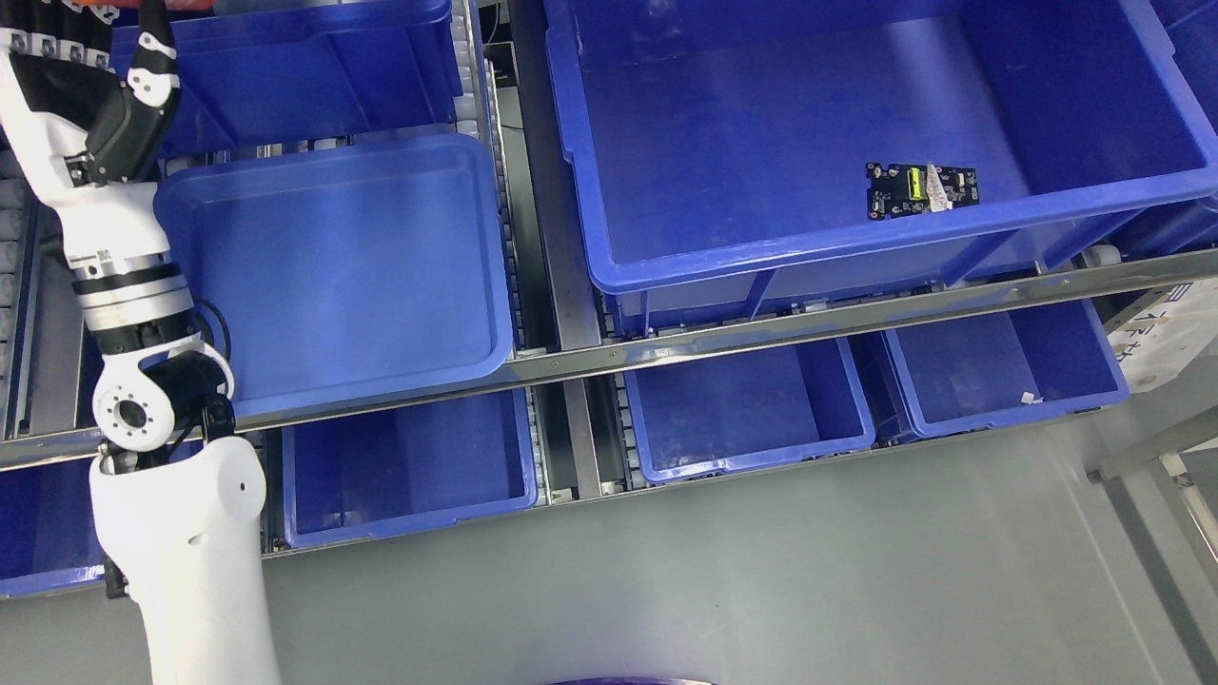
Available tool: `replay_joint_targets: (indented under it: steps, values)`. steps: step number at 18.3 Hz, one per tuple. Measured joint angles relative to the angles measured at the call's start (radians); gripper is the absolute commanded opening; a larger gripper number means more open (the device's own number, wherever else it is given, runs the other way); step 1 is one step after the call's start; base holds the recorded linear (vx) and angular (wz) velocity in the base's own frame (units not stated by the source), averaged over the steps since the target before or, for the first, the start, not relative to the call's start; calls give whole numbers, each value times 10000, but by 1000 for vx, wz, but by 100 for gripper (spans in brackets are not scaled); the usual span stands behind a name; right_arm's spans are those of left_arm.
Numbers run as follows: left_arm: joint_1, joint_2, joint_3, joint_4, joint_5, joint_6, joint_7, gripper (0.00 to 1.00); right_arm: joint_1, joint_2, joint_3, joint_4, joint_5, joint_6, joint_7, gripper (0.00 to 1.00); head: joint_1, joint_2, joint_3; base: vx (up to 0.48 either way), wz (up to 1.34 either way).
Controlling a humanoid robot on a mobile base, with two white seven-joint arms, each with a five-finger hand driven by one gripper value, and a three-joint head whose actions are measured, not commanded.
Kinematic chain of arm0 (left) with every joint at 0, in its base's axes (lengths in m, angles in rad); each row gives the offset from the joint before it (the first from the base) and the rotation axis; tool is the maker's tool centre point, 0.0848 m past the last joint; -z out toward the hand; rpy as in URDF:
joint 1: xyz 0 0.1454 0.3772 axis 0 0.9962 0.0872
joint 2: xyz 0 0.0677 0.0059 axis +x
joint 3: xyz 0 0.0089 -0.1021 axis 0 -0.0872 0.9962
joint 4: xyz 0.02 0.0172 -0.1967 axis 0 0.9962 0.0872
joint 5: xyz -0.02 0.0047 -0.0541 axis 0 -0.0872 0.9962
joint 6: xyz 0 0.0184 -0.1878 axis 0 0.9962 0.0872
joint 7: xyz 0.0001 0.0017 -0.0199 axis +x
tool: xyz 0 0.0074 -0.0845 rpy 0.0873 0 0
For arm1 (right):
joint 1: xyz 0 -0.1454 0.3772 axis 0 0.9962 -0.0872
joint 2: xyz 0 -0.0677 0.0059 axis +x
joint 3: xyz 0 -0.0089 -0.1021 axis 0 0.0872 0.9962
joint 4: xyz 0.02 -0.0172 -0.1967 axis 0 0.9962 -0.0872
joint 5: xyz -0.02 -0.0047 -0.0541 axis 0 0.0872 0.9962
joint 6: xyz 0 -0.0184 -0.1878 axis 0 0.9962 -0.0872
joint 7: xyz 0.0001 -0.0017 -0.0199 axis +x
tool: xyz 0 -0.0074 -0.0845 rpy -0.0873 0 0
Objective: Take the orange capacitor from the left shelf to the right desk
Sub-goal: 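Turn away from the shelf toward the steel table, holding the capacitor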
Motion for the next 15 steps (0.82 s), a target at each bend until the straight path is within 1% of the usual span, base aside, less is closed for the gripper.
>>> replay_joint_targets:
  steps: [6, 15]
  values:
    - [445, 205, 174, -142, 0, -627, -287, 22, 1, 0, 0, 0, 0, 0, 0, 100, 0, 0, 0, -15, -75]
    - [612, 364, 424, -273, 0, -641, -308, 21, 1, 0, 0, 0, 0, 4, 0, 100, 0, 0, 0, -26, -188]
